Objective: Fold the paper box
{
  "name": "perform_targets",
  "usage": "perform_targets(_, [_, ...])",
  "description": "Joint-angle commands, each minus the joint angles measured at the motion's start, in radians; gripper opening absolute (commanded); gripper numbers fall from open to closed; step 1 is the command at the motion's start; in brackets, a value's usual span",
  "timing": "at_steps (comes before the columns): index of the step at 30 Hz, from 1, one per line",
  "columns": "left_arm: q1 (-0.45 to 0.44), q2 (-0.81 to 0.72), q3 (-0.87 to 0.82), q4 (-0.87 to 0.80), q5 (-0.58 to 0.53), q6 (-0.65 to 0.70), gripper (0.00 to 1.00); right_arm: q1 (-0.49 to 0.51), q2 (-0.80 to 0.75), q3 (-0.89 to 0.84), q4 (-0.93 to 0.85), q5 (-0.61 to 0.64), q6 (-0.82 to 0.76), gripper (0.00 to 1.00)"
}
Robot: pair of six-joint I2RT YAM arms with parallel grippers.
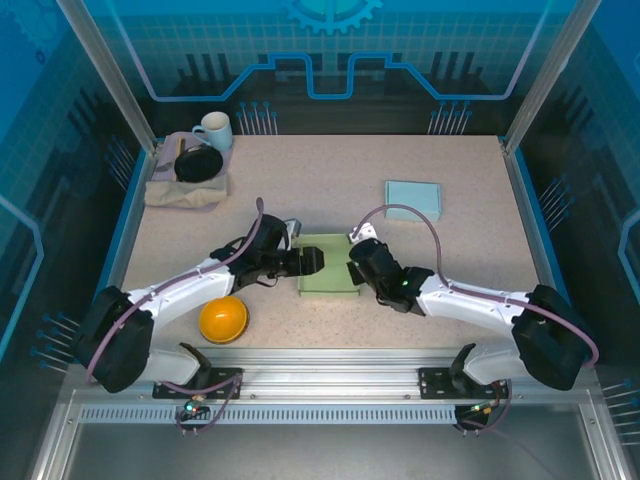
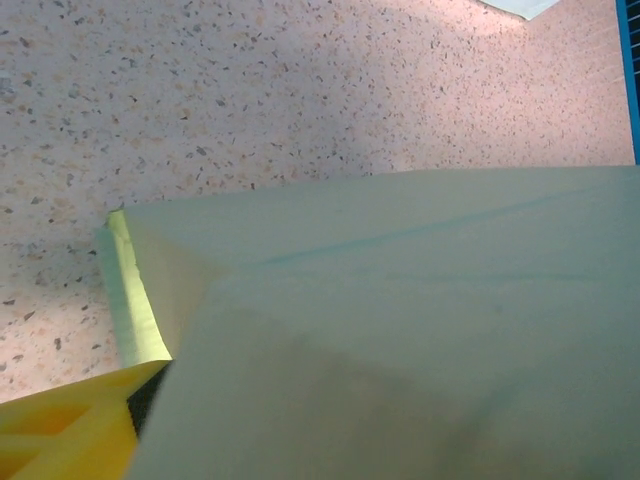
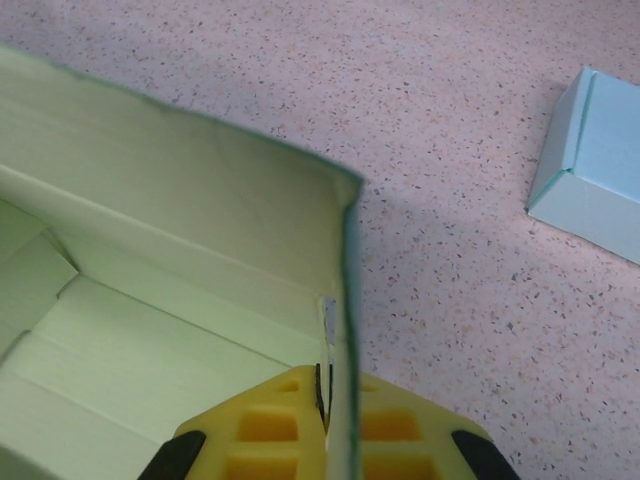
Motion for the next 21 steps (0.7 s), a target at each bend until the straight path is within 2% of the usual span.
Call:
perform_targets(1, [-0.008,-0.049,-0.012,-0.052,-0.032,0.029,0.77,0.018,-0.032,-0.018,0.001,0.059,-0.008,0.04])
perform_targets(5, [-0.009,-0.077,0.003,-0.089,-0.072,0.071,0.78,0.015,-0.037,-0.076,0.172,0.077,-0.206,0.04])
perform_targets(8, [-0.008,-0.065,0.016,-0.076,-0.084,0.103,0.78,0.000,-0.031,-0.117,0.324,0.022,-0.347,0.05])
perform_targets(12, [-0.006,-0.022,0.078,-0.108,-0.102,0.159,0.78,-0.039,0.003,-0.143,0.436,-0.034,-0.477,0.05])
perform_targets(15, [-0.002,-0.034,0.142,-0.182,-0.165,0.227,0.78,-0.087,0.004,-0.132,0.427,-0.069,-0.552,0.05])
perform_targets(17, [0.020,-0.055,0.167,-0.212,-0.192,0.261,0.79,-0.131,-0.021,-0.131,0.413,-0.149,-0.587,0.05])
perform_targets(21, [0.131,-0.112,0.197,-0.223,-0.121,0.252,0.81,-0.235,-0.054,-0.085,0.316,-0.304,-0.631,0.05])
